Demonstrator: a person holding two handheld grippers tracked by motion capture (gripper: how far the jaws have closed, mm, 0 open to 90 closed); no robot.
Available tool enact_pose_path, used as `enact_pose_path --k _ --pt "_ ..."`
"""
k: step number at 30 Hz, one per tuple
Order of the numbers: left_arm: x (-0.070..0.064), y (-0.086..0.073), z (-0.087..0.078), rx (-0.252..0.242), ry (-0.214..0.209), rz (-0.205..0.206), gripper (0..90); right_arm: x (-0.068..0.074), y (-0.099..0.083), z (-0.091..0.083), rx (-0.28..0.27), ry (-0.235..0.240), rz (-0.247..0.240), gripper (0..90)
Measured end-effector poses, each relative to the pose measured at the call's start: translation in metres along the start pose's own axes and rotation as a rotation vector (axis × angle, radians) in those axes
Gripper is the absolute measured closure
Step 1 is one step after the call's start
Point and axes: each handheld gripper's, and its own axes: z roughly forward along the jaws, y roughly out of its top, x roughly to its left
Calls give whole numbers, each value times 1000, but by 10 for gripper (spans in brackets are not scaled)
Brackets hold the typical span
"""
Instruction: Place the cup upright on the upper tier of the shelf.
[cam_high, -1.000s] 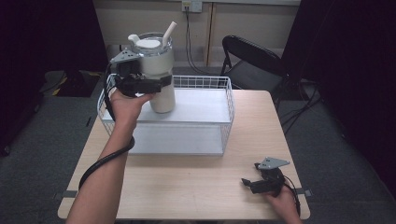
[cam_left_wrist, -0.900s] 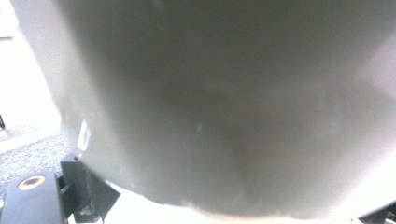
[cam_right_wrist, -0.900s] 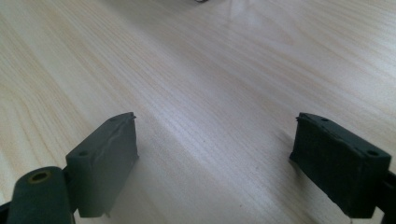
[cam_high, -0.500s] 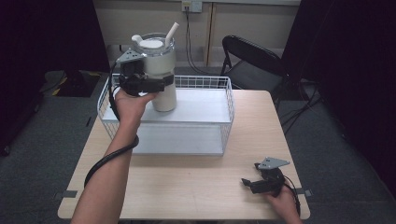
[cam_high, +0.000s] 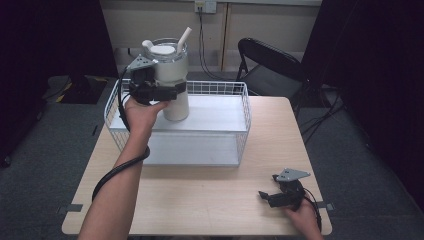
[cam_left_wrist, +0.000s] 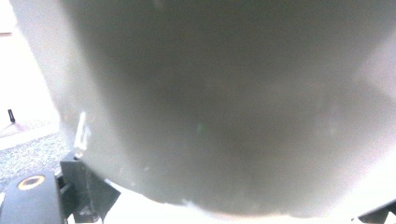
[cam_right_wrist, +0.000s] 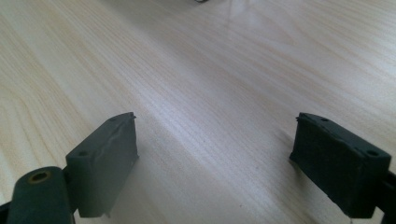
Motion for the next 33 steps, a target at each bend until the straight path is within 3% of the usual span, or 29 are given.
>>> enact_pose_path --k 7,21,33 --pt "-2 -3 0 -9 -12 41 99 0 0 0 0 0 0 132" --pt "-4 -8 -2 -31 -30 85 97 0 0 0 0 -1 0 132" --pt "-5 -10 -3 -45 -32 91 95 0 0 0 0 0 0 133"
